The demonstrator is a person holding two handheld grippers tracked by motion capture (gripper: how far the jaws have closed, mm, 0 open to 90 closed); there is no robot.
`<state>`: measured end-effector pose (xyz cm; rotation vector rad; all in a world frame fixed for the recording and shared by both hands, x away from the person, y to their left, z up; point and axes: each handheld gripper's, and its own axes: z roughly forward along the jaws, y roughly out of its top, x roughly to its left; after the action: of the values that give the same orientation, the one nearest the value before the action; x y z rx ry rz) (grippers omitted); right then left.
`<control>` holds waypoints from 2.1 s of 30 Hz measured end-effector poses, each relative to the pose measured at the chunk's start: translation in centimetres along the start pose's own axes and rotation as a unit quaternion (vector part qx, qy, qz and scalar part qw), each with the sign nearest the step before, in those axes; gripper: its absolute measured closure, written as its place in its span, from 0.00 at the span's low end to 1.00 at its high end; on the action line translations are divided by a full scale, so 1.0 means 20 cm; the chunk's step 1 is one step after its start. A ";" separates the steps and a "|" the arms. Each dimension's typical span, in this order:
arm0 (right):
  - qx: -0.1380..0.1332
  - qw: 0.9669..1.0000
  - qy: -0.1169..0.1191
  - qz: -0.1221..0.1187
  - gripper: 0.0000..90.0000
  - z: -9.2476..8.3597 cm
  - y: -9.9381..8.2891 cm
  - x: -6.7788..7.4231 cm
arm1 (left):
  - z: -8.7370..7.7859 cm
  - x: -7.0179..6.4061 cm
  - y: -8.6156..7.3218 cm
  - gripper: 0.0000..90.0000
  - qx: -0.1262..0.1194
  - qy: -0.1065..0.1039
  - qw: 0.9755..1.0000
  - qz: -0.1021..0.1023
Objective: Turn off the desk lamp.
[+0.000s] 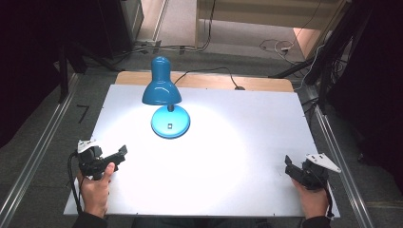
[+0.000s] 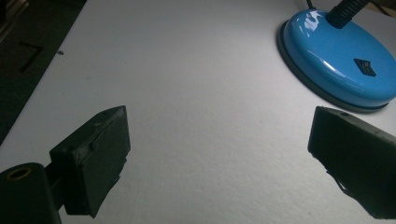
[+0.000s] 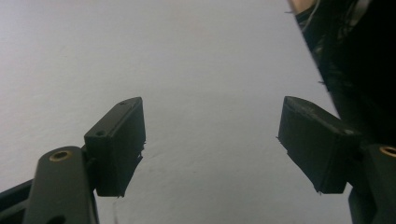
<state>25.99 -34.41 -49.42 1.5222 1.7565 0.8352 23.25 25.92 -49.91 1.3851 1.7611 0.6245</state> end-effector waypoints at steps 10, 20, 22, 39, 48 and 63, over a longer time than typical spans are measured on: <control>-0.024 0.999 0.014 0.032 0.22 -0.04 0.02 -0.03 | 0.00 -0.04 0.00 0.09 -0.008 -0.003 1.000 0.008; -0.017 0.999 0.015 0.029 0.22 -0.04 0.01 -0.02 | 0.04 -0.06 0.01 0.09 -0.002 -0.012 1.000 0.014; -0.018 0.999 0.014 0.030 0.21 -0.04 0.01 -0.02 | 0.04 -0.07 0.02 0.09 -0.001 -0.013 1.000 0.016; -0.014 0.999 0.010 0.033 0.20 -0.03 0.01 -0.01 | 0.08 -0.10 0.05 0.07 -0.009 -0.027 0.999 0.021; -0.013 0.999 0.009 0.031 0.20 -0.03 0.01 -0.01 | 0.09 -0.12 0.07 0.07 -0.018 -0.023 0.999 0.031; -0.012 0.999 0.008 0.032 0.20 -0.03 0.00 -0.01 | 0.13 -0.15 0.08 0.07 -0.020 -0.025 0.999 0.038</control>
<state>25.61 -34.57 -49.04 1.5675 1.7114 0.8984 26.53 23.17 -49.26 1.4350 1.6543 0.6568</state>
